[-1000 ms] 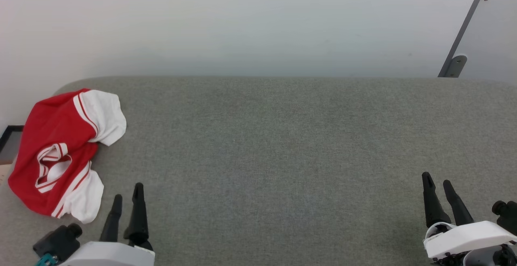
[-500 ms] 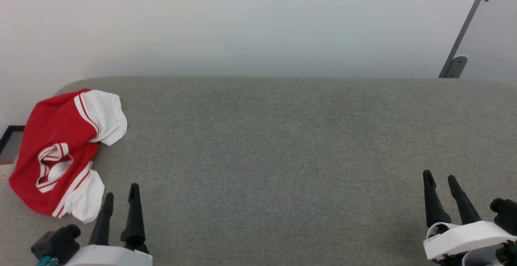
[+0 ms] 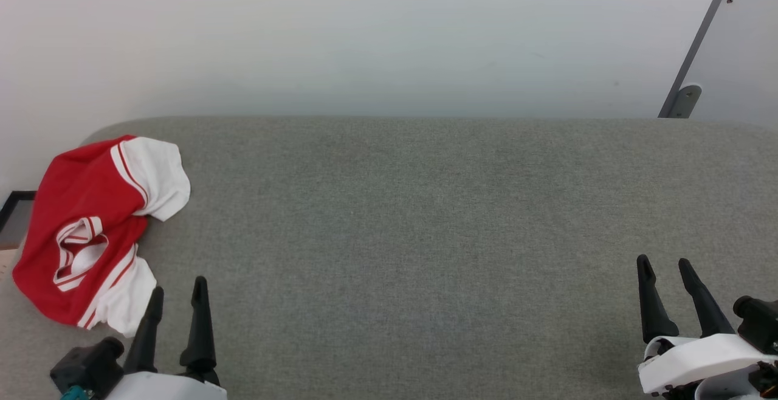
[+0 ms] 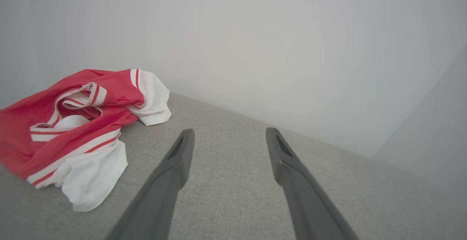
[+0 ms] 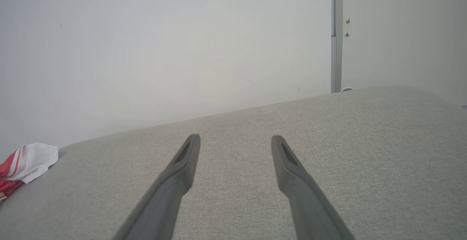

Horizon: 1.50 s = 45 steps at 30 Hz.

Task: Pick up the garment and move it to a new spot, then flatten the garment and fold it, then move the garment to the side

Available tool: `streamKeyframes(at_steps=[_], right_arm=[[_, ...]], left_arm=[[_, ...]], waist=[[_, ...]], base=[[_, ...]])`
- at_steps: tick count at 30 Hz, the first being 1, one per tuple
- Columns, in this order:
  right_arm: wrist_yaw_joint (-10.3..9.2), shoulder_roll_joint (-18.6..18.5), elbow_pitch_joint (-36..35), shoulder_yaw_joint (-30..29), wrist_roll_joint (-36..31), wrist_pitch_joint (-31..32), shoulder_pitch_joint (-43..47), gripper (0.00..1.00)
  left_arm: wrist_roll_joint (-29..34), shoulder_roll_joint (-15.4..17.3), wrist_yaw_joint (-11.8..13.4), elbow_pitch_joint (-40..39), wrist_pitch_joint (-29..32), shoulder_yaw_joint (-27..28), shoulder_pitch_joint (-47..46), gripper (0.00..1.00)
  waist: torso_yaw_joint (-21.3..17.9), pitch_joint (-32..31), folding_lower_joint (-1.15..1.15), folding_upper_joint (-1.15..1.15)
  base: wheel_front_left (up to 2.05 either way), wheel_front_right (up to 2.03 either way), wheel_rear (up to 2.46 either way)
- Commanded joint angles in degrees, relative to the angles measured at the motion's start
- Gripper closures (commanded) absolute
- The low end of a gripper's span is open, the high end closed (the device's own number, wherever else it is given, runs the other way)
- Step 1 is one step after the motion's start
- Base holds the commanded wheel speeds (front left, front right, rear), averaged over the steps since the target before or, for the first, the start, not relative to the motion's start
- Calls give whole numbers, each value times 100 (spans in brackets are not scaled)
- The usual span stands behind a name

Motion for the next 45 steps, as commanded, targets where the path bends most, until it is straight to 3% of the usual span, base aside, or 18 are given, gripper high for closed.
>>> streamKeyframes(at_steps=[1,29,45], right_arm=[[-6,-38,-38,-7,-150,-59,-76,0],[-8,-96,-143,-33,-1257,-348,1,0],[-8,-62,-184,-65,-1236,-345,53,0]], left_arm=[[163,26,-19,-53,-51,13,30,0],[1173,186,-49,-166,-348,-107,135,0],[1092,230,-46,-122,-329,-163,134,0]], waist=[[-3,-1,0,0],[-46,-32,0,0],[-28,-41,0,0]], base=[[0,0,0],[0,0,0],[0,0,0]])
